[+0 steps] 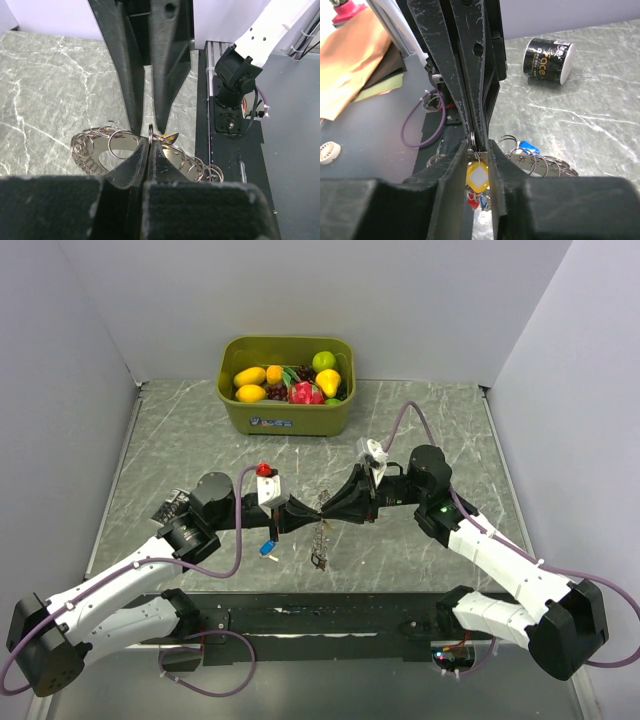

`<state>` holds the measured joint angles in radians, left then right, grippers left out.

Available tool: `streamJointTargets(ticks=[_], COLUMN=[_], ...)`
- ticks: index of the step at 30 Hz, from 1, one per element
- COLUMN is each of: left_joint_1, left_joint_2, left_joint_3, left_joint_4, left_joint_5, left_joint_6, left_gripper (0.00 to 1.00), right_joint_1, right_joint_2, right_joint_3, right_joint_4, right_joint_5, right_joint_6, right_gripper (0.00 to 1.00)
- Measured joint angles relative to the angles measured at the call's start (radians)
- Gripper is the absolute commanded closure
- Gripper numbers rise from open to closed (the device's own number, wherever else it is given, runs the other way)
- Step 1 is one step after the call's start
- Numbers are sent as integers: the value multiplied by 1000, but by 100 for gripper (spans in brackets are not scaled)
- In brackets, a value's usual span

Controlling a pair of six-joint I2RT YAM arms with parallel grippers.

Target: Put the keys on the keyring

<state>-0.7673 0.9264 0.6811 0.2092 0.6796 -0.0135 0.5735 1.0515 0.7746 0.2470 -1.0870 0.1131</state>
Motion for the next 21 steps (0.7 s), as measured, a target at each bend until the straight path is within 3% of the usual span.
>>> streamJointTargets(ticks=[1,4,10,12,13,17,21], left_joint_1=[0,0,2,2,2,2,0], left_joint_2=[0,0,0,0,0,-3,-8], left_joint_3=[0,0,0,6,11,58,128], left_joint_4=[4,11,18,9,3,-67,-164], left_joint_5=[2,5,5,3,2,-3,-4], left_joint_6=[-2,-6,-25,-24,-24,-1,37], left_gripper=[99,99,98,94,90,58,39], right_joint_1=[0,0,0,0,0,2,3], right_joint_2=[0,2,14,15,15,15,13], right_joint_3=[0,1,27,38,45,83,110], right_joint_4=[1,2,-25,-47,-62,-124,-192], right_joint_5=[-1,-6,-8,-6,-5,14,50], right_joint_6=[0,6,0,-8,-16,-53,-93], right_gripper=[88,100,100,100,100,100,100])
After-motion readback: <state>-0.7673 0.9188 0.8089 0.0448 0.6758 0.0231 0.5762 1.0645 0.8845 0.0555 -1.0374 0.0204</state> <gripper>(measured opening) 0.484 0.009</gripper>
